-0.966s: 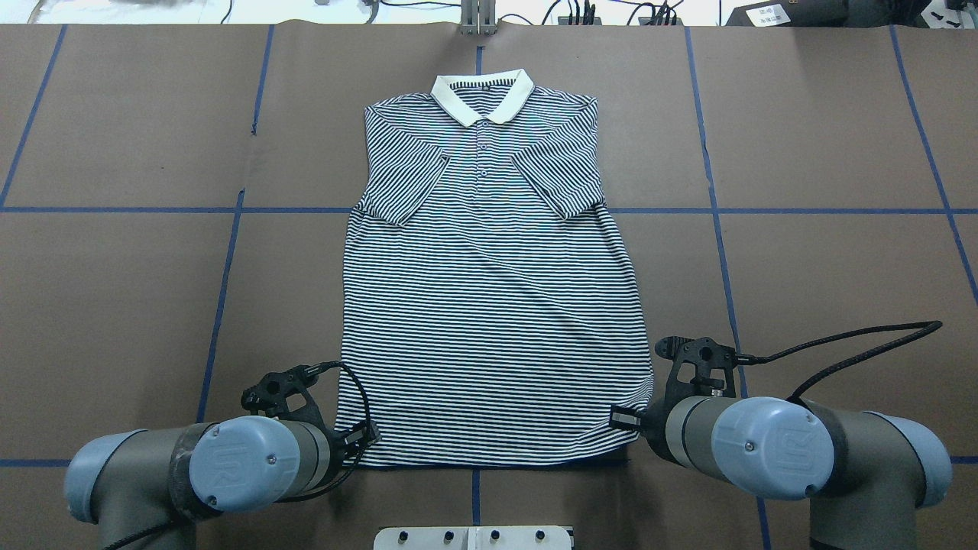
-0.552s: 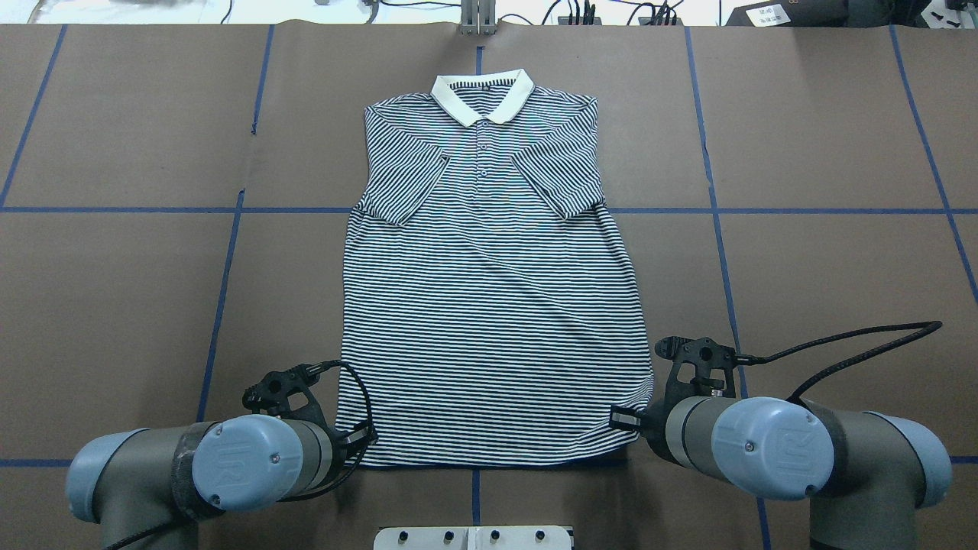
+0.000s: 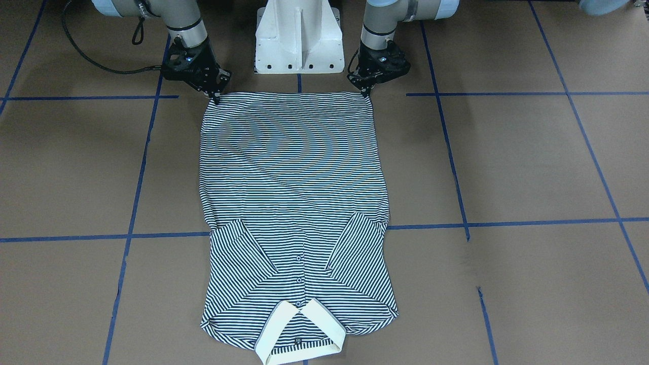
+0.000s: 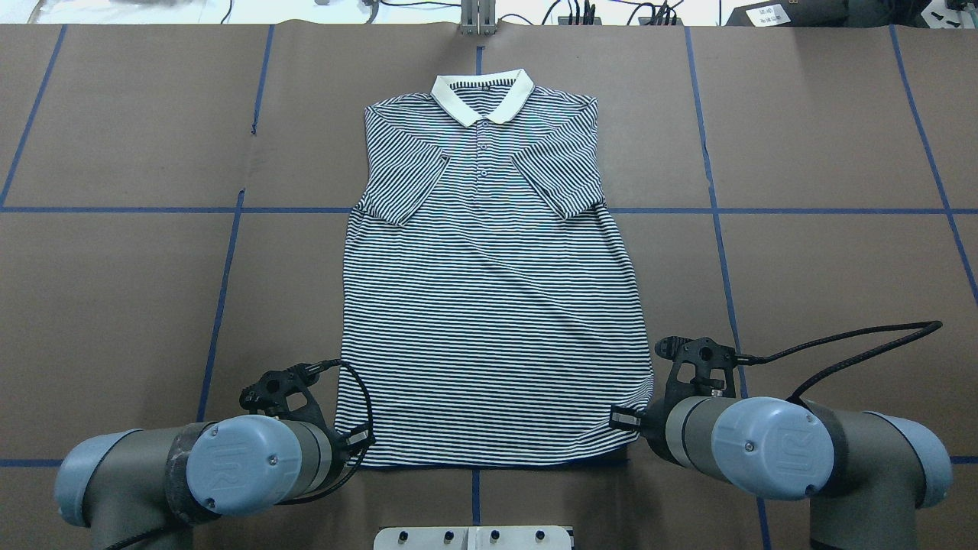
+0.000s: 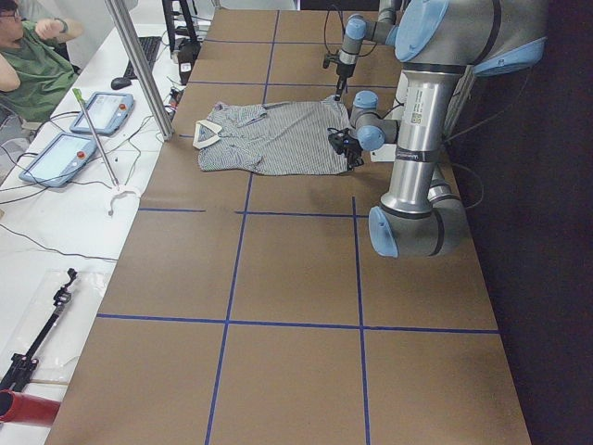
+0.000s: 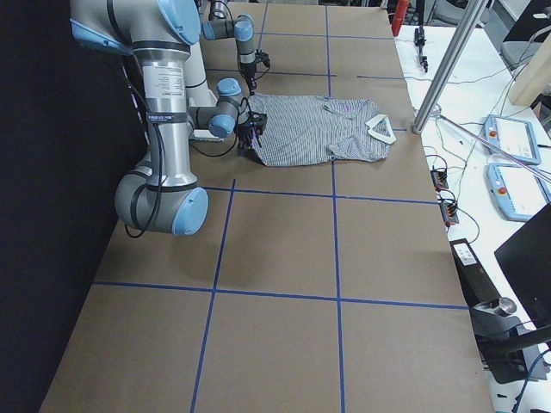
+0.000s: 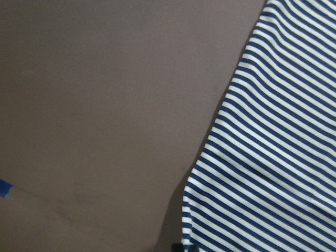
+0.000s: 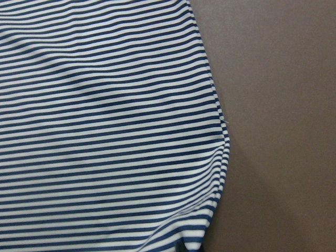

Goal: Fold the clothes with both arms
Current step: 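Grasp the hem corners nearest the robot with both grippers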

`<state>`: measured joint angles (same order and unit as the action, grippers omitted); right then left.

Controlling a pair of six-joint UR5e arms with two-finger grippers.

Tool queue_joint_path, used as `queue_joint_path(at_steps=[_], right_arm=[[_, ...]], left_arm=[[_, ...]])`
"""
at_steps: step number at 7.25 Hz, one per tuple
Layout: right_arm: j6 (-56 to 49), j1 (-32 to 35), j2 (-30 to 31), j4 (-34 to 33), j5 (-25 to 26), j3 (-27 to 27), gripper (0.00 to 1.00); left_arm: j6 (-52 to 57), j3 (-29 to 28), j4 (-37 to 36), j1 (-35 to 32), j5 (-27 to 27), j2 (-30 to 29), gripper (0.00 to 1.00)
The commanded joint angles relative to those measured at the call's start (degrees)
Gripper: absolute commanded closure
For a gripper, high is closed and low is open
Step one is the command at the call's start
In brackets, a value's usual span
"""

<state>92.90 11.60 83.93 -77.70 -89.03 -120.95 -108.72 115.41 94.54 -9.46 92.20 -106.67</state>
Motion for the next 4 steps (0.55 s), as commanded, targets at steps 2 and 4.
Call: queue_joint_path(at_steps=[2,4], right_arm=[[0.0,0.26,0.35,0.0,-0.7,-1.73,1.0],[0.0,0.35,2.88,-0.09,-3.41,-6.47,1.0]], left_arm=[[0.88,3.48,-0.49,-0.21,0.26,0.5,1.0],[0.01,10.15,-5.22,3.11,0.0,0.24,1.0]])
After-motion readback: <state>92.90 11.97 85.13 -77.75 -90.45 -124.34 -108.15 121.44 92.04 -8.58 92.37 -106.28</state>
